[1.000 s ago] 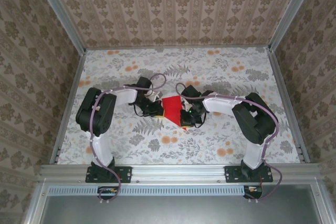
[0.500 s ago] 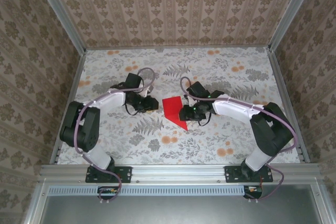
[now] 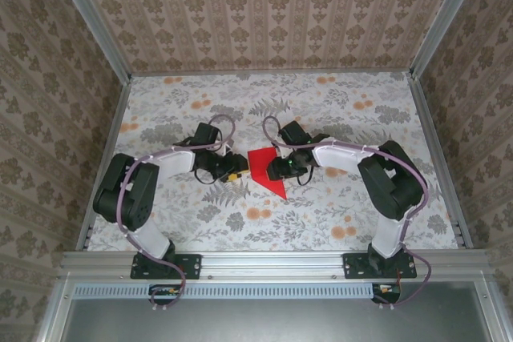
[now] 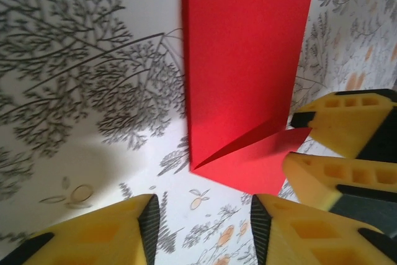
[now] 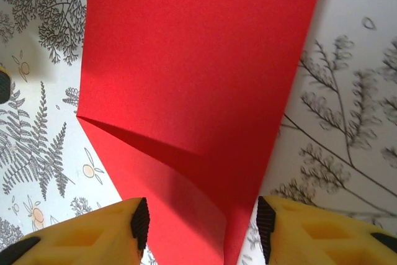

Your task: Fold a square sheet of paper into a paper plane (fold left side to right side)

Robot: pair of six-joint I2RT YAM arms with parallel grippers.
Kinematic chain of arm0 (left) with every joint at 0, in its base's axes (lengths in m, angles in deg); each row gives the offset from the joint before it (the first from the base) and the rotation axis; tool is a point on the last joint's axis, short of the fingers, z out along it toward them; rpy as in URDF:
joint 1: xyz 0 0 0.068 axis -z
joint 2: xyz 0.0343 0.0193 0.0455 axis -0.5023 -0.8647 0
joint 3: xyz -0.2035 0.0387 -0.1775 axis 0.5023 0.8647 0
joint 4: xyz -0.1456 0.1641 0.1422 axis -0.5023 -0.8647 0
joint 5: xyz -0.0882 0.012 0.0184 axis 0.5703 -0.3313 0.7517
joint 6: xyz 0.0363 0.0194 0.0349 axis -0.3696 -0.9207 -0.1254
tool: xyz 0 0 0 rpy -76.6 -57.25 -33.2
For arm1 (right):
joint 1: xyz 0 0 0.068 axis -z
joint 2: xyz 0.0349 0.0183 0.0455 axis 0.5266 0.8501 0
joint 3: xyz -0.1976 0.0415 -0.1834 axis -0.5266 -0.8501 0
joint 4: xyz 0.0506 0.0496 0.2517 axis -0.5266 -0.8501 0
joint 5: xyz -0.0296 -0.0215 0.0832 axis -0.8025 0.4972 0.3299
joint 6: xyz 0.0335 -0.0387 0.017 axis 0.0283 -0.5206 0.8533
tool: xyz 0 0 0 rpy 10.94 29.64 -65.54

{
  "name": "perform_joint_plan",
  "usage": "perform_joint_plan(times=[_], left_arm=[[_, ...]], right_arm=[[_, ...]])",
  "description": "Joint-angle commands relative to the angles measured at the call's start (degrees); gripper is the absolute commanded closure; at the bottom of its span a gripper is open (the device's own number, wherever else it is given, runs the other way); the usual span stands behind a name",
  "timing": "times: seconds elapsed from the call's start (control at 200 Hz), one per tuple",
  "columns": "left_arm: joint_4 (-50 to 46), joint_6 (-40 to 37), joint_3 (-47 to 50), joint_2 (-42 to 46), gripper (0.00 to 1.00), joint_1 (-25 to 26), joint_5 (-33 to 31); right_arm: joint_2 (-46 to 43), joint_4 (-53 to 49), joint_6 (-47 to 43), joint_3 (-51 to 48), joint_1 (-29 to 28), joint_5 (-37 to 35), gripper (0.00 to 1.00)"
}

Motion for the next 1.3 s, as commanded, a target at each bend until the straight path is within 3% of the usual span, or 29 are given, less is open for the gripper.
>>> perform_joint_plan(times=[0.0, 0.035, 0.415, 0.89, 0.955, 1.19, 1.295], left_arm=[[3.2, 3.3, 0.2, -1.5, 0.52, 0.4, 1.2], [3.5, 3.5, 0.1, -1.8, 0.51, 2.4, 1.0], [4.6, 4.3, -2.0, -4.7, 0.50, 4.1, 1.4], [5.0, 4.6, -4.4, -6.0, 0.56, 5.2, 1.8], [5.0, 4.6, -4.7, -5.7, 0.57, 5.3, 1.8], [4.3, 4.8, -6.2, -4.0, 0.60, 5.4, 1.8], [4.2, 5.1, -6.8, -3.7, 0.62, 5.6, 1.9]], right_arm=[[1.0, 1.5, -0.9, 1.7, 0.5, 1.7, 0.54], [1.0, 1.4, -0.9, 1.7, 0.6, 1.6, 0.56], [-2.0, 0.5, -0.3, -0.9, 2.9, 0.6, 0.88], [-2.4, 0.2, -0.1, -1.9, 3.6, -0.4, 0.99], [-2.7, 0.1, 0.1, -1.9, 3.7, -0.8, 0.97], [-9.7, 1.2, 0.5, -5.5, 3.8, -4.7, 0.58], [-13.7, 0.4, -0.4, -7.4, 2.9, -6.3, 0.55]])
